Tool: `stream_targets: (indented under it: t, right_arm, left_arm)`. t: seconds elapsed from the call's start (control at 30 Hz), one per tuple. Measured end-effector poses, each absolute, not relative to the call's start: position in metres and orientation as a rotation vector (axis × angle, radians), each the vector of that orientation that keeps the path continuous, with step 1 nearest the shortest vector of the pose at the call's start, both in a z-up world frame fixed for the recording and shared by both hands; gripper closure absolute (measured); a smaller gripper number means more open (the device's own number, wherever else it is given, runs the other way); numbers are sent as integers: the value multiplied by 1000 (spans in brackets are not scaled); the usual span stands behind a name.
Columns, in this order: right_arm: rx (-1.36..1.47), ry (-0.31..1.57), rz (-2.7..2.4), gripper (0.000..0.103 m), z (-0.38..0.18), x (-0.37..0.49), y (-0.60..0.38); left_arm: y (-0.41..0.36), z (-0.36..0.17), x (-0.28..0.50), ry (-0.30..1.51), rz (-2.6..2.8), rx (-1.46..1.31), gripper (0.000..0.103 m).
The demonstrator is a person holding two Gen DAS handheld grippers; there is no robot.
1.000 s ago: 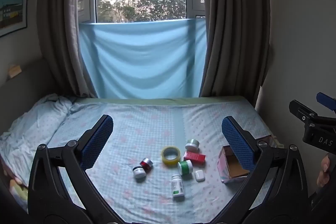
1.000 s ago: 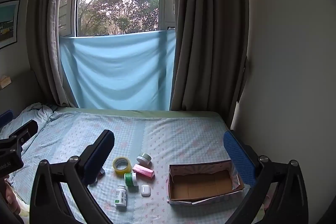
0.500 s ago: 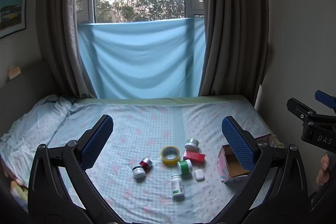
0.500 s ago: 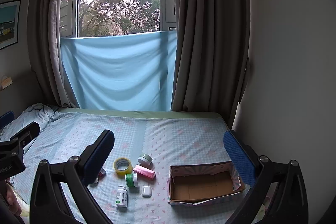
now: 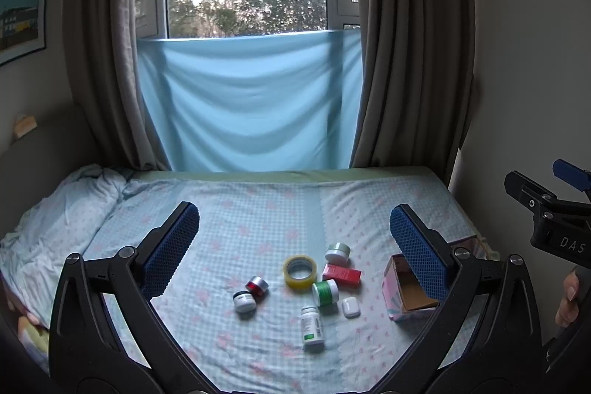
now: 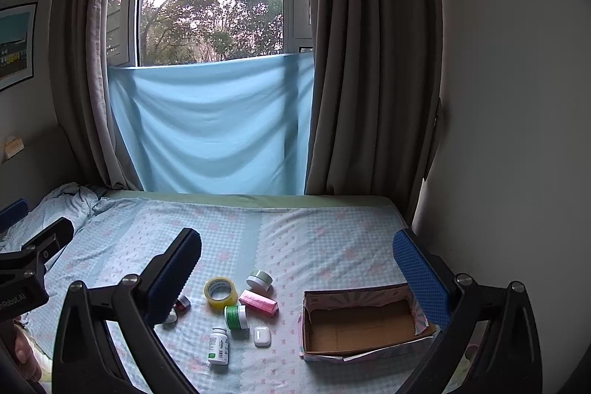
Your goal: Organize rigid objects
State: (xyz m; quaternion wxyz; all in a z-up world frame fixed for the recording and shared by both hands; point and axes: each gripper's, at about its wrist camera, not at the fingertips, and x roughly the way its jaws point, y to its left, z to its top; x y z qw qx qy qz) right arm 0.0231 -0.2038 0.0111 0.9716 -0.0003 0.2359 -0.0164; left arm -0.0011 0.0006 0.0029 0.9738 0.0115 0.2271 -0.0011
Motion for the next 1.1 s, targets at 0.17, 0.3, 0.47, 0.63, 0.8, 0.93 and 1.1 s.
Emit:
stream_targets:
  t: [0.17,0.3,0.47,0.63,0.8,0.93,1.1]
  right_arm:
    - [0,477,-31,0,11,23,-203]
    - [0,479,-30,0,11,23,-202]
    - [-1,478,-31,0,10,23,-201]
    - [0,479,-31,0,11,23,-201]
    - [0,477,-29,0,11,24,-199]
    - [2,475,-27,0,10,24,-201]
    - [5,472,-26,0,10,25,-201]
  left_arm:
    - [2,3,-1,460,-2,21,0]
    - [3,3,-1,463,-3,19,0]
    - [3,4,0,463,-2,20,0]
    - [6,3,0,461,-2,15,0]
    - [6,2,0,460,-2,13,0]
    - [5,2,-1,454,-7,11,0]
    - [2,0,-4,443,-2,22,0]
